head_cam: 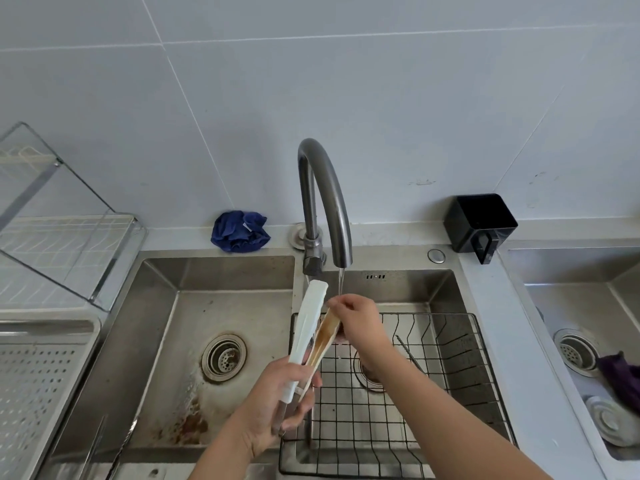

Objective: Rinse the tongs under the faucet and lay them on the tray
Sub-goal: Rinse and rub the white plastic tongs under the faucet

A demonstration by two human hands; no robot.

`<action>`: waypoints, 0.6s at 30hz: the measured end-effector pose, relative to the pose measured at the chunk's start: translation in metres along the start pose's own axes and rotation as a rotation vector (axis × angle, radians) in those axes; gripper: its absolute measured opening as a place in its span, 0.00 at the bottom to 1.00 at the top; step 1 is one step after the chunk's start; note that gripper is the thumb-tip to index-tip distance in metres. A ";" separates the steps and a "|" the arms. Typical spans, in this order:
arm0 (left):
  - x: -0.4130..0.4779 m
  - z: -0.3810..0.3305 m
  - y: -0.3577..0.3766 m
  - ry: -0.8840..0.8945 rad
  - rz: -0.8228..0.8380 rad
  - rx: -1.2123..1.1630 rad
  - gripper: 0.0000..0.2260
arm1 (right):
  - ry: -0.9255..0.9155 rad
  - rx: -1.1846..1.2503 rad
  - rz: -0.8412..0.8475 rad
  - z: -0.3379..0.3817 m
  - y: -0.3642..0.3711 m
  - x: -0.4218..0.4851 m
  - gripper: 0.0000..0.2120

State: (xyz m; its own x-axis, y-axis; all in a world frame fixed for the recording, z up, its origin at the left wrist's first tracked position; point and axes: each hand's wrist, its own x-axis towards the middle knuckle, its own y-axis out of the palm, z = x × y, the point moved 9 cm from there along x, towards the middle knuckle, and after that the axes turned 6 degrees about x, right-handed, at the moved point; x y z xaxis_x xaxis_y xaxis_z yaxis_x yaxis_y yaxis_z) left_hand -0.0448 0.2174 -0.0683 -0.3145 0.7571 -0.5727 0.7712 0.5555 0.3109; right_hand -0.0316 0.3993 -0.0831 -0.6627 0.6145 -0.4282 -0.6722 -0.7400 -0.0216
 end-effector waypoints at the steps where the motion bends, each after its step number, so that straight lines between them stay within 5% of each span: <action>1: 0.000 -0.002 0.001 0.008 0.000 0.012 0.29 | -0.010 -0.027 -0.035 0.001 -0.002 0.002 0.09; 8: -0.006 -0.010 -0.012 0.004 -0.067 0.162 0.25 | 0.125 0.095 0.097 -0.012 0.008 -0.002 0.13; 18: -0.010 -0.015 -0.010 0.003 -0.102 0.192 0.22 | 0.154 0.201 0.032 -0.018 0.009 -0.004 0.11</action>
State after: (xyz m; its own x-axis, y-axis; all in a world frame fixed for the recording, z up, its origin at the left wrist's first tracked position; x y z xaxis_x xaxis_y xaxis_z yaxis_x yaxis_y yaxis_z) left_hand -0.0577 0.2089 -0.0546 -0.3980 0.7015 -0.5912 0.8262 0.5542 0.1013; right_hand -0.0294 0.3851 -0.0974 -0.6365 0.5315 -0.5589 -0.7144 -0.6794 0.1676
